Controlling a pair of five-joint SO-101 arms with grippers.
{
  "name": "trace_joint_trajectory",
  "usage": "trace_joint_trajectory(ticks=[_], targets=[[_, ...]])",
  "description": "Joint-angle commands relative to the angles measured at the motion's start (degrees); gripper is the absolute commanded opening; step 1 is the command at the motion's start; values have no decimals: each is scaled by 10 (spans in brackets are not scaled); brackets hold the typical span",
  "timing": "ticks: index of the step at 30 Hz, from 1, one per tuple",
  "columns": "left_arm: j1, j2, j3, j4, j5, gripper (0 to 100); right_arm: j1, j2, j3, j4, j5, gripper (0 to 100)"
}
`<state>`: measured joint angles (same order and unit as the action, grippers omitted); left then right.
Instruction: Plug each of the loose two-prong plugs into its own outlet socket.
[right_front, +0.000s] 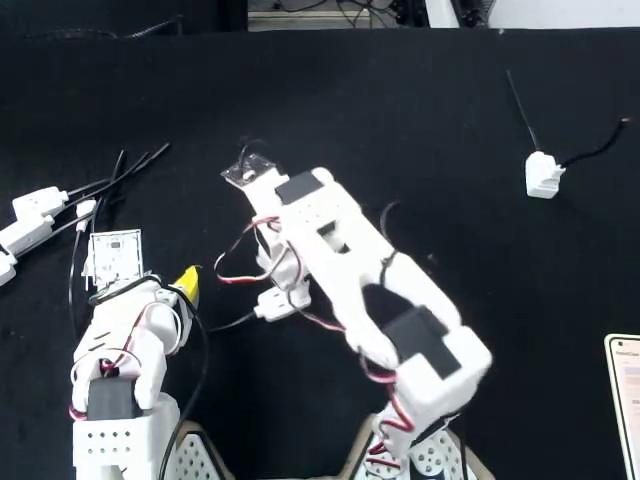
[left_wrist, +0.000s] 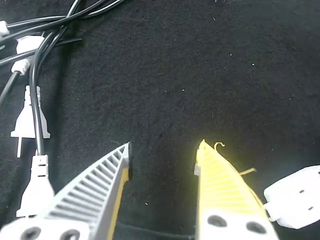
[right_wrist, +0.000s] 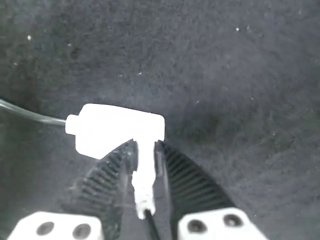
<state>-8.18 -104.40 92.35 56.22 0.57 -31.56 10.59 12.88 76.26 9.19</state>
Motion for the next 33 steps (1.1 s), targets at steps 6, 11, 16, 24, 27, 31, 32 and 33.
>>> trace_joint_trajectory(ticks=[6,11,16,24,27,31,32,33], targets=[[-4,-2,-9,-6,5,220,-27,-153,-8,0,52,242],[-5,-2,-11,-6,5,220,-25,-200,-48,76,131,219],[-51,-2,-22,-5,6,220,-27,-207,-47,95,264,220],[-185,-2,-46,-10,67,220,-30,-148,5,87,404,315],[-202,-2,-48,-11,82,220,-47,-104,22,83,462,299],[-204,-2,-48,-11,84,220,-83,-56,24,83,523,280],[-204,-2,-48,-11,83,220,-91,-45,25,76,532,280],[-204,-2,-48,-11,82,220,-97,-34,28,65,536,280]])
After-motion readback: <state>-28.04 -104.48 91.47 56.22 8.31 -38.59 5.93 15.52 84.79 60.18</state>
